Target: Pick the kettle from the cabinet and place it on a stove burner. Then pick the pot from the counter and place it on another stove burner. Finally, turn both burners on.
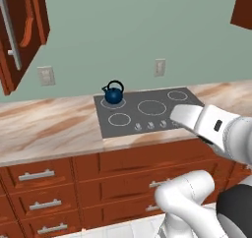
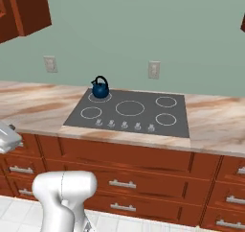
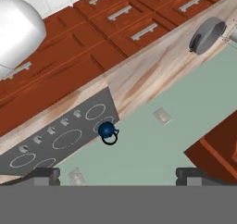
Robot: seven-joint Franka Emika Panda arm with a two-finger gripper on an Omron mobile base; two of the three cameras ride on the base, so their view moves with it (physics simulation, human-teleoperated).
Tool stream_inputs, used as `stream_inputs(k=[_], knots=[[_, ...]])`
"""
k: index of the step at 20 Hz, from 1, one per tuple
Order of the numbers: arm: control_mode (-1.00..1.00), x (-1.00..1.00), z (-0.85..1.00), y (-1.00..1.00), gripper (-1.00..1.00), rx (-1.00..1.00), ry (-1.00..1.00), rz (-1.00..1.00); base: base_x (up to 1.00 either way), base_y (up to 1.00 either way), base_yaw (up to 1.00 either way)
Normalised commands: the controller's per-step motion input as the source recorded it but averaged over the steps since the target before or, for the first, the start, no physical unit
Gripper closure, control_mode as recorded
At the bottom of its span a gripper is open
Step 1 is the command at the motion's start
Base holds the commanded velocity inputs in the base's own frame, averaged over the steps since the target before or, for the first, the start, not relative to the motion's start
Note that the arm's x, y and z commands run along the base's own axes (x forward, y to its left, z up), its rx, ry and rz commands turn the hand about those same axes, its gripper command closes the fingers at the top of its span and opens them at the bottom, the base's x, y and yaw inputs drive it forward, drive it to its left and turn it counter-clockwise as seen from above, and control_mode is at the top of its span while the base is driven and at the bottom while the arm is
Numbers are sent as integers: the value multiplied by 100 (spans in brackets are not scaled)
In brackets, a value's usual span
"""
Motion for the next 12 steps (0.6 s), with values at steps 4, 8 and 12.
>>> stream_inputs(k=[4, 8, 12], knots=[[100, 0, 0, 0, -100, 0, 0, 0, -56, 66, -6], [100, 0, 0, 0, -100, 0, 0, 0, -48, 76, -6], [100, 0, 0, 0, -100, 0, 0, 0, -45, 77, -6]])
